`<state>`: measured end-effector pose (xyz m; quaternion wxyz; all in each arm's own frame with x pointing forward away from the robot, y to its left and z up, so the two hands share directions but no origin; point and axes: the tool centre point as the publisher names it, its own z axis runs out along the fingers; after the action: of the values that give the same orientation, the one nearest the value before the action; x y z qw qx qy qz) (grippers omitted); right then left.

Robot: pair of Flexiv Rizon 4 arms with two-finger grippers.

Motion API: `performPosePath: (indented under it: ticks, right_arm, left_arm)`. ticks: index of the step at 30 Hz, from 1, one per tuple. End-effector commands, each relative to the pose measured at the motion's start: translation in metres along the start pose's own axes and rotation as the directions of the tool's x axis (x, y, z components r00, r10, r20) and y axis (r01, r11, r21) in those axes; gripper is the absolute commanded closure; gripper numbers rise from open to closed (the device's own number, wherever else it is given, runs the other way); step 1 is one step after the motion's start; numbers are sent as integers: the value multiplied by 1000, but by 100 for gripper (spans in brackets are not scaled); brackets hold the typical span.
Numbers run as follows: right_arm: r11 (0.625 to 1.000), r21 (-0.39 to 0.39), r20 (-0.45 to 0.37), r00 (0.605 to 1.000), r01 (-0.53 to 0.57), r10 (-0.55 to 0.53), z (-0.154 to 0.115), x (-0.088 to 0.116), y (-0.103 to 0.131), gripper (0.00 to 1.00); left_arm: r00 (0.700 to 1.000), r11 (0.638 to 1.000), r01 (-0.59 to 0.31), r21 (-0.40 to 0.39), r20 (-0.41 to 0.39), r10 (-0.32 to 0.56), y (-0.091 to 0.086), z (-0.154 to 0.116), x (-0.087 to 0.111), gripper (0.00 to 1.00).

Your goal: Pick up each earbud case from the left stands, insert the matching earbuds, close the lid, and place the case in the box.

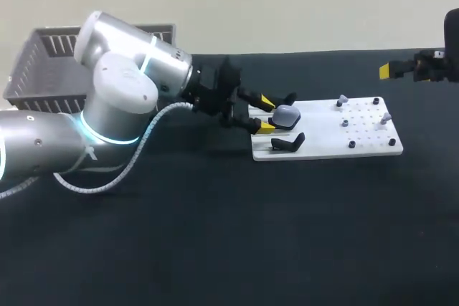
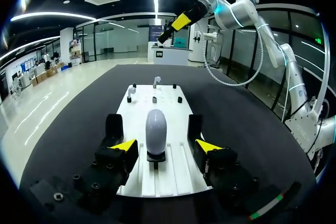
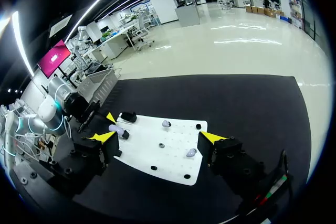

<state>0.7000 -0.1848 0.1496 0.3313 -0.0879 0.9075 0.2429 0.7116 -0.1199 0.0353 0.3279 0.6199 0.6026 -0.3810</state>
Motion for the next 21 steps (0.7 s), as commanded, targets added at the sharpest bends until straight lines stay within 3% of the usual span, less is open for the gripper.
performPosePath:
  ticks: [1, 16, 21]
  right_arm:
    - [1000, 1, 0, 1000, 1, -1, 0, 0, 0, 0]
    - [1000, 1, 0, 1000, 1, -1, 0, 0, 0, 0]
    - [1000, 1, 0, 1000, 1, -1, 0, 0, 0, 0]
  left_arm:
    - [1000, 1000, 1, -8, -15, -1, -1, 3, -2, 25]
    - [1000, 1000, -1, -23, -15, 1, 2, 6, -1, 33]
    - [1000, 1000, 2, -26, -13, -2, 3, 8, 0, 44]
